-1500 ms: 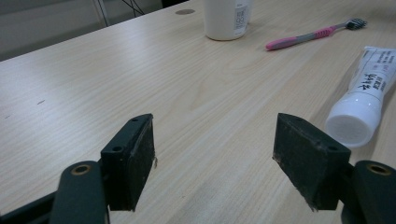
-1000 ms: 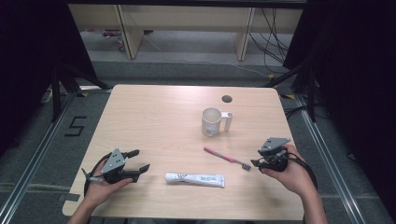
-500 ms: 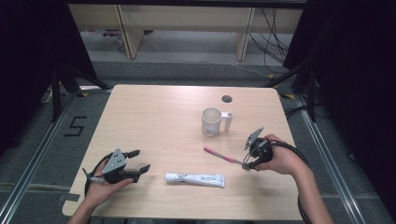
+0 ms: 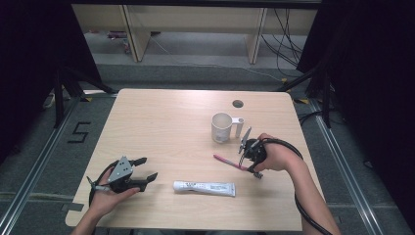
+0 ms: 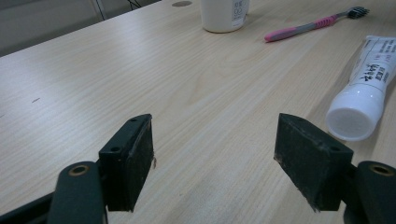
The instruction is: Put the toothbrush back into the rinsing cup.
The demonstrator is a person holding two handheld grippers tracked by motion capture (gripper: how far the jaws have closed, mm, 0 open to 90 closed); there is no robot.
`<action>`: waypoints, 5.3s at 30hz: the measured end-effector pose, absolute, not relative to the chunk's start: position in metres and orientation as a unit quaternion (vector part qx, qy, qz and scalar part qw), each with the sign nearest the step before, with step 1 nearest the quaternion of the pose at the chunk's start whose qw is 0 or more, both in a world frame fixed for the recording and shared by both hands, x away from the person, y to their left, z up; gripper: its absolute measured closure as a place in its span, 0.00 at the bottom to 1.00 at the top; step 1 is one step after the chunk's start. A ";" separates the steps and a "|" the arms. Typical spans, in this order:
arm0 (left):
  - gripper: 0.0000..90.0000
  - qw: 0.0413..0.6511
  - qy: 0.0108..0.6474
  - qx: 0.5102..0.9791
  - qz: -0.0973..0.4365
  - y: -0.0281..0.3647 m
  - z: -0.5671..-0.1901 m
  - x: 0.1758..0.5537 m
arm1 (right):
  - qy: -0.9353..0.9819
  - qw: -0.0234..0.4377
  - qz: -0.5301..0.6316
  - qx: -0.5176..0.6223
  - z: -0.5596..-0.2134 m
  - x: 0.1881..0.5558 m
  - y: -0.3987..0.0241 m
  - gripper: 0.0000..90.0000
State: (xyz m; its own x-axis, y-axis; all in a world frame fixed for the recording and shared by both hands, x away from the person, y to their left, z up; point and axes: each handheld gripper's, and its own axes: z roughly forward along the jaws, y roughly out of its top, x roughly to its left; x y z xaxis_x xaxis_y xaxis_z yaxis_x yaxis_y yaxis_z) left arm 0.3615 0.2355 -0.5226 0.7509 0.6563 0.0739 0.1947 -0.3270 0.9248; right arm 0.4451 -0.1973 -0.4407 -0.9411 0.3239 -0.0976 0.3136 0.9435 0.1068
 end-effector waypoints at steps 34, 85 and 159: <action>0.31 0.511 0.265 0.785 0.227 0.235 -0.523 0.361 | 0.990 0.021 0.000 0.143 -0.470 0.469 -0.166 0.77; 0.43 0.529 0.114 0.823 0.172 0.154 -0.457 0.367 | 0.999 0.033 0.026 0.034 -0.425 0.430 -0.136 0.89; 0.89 0.550 0.019 0.830 0.091 0.120 -0.484 0.391 | 0.994 0.020 0.103 -0.028 -0.403 0.420 -0.101 0.77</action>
State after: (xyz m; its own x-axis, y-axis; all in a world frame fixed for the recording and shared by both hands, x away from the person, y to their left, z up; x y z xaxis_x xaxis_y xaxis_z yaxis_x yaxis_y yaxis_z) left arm 0.3910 0.1201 -0.4843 0.9829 0.1309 0.1295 -0.0682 -0.3947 0.9163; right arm 0.4205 -0.1007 -0.4026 -0.9977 -0.0508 -0.0453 -0.0590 0.9773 0.2036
